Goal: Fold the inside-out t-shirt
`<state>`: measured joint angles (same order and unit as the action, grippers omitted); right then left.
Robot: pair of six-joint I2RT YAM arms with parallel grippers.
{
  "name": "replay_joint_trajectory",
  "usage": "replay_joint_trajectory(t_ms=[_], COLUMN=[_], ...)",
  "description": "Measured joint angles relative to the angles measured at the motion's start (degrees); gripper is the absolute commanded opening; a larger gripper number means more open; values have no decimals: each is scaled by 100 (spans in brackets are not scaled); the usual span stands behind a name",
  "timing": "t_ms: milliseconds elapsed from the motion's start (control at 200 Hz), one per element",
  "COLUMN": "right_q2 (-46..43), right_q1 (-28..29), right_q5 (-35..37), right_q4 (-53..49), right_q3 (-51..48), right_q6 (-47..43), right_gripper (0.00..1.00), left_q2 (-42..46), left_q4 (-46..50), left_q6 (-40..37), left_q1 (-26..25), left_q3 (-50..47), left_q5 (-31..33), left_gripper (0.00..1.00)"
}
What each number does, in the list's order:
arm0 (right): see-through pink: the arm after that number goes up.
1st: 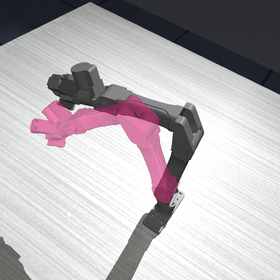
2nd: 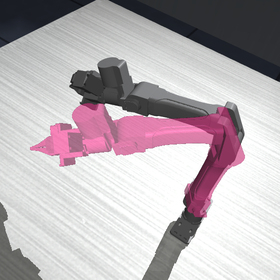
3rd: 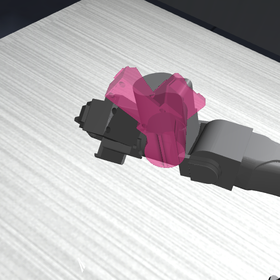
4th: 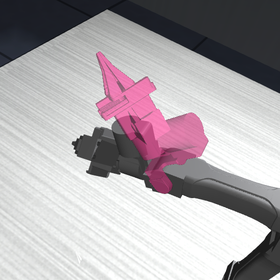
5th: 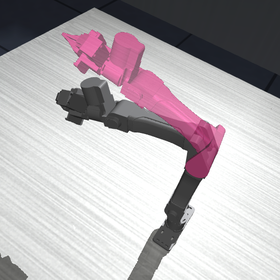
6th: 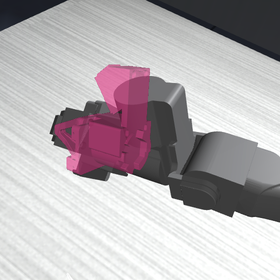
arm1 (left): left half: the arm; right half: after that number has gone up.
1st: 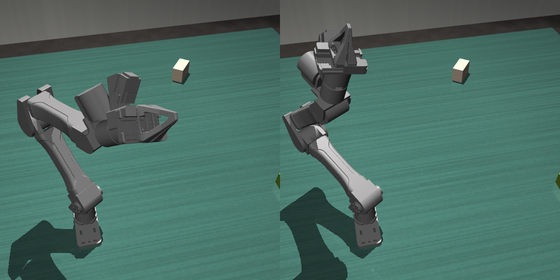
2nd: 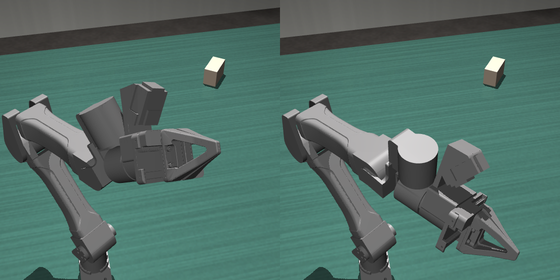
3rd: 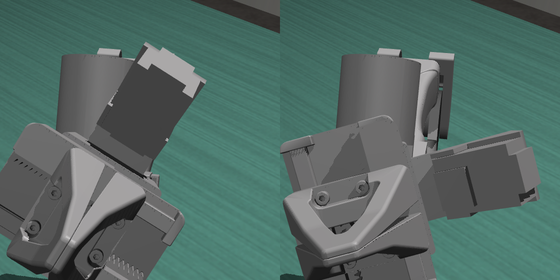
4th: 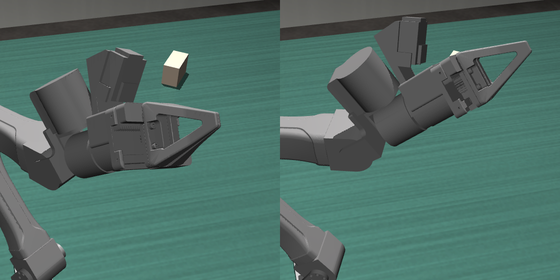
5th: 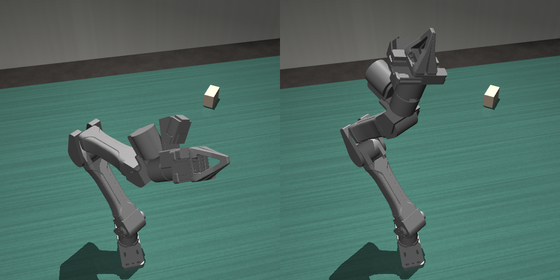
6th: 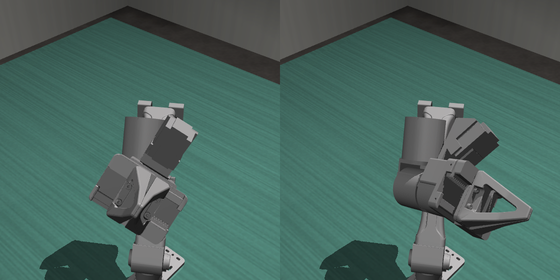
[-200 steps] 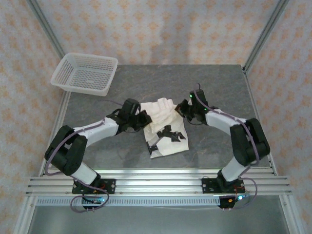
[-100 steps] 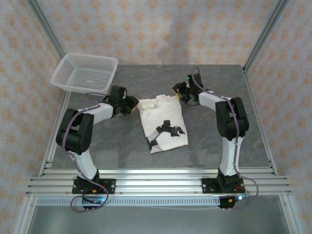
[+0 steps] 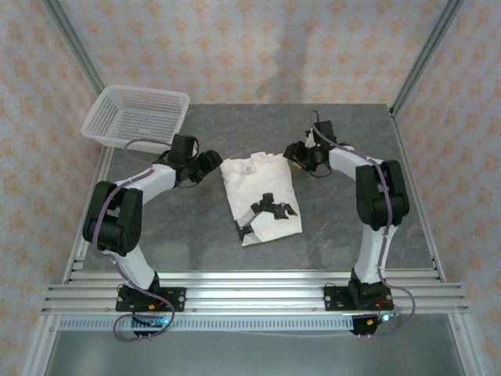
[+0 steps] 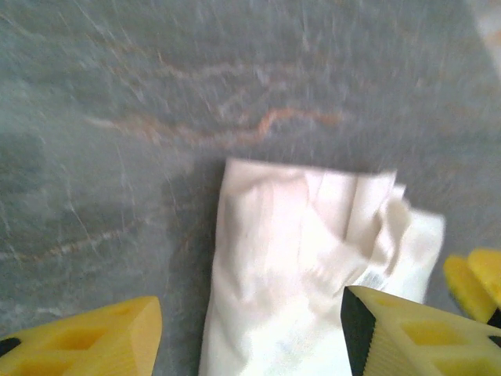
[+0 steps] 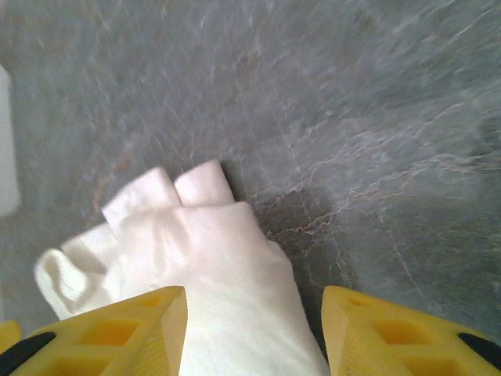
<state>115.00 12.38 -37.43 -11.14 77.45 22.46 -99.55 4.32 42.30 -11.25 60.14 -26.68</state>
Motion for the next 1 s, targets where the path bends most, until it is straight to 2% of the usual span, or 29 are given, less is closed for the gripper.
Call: replay_joint_trajectory(t_ms=[165,345,570,736,811,866,946,1001], right_q2=[686,1067,1231,1346,1366,1394,1419,1421], right_q1=[212,365,459,509,509,520,533,544], right_q5=[-264,-588,-774,-960,-1040,-1084,-1167,-1209], right_q4=[-264,-345,-479,-431,-387,-345,-293,-234], right_q3=[743,1093,1364,1434,1432,1412,1355,1285], right_q6=[-428,-516,-540,-446,-374,-280,-249,-125], right_gripper=[49,48,49,46,38,28,11,4], left_q2=[-673,-1272,-1648,-1939,-1987,-2024,-2109,-2157], left_q4=[243,236,-39,-728,-1069,-1255,-1436,-1491], left_q6=[-470,-509,-417,-107,118,192,376,398], left_q1=[-291,-271,-297,-411,-422,-435,-466,-490], left_q3=[472,855,1213,1276,1200,1143,1126,1126], left_q5=[13,-50,-337,-640,-730,-758,-802,-837], left_gripper=[65,64,55,47,40,33,15,1])
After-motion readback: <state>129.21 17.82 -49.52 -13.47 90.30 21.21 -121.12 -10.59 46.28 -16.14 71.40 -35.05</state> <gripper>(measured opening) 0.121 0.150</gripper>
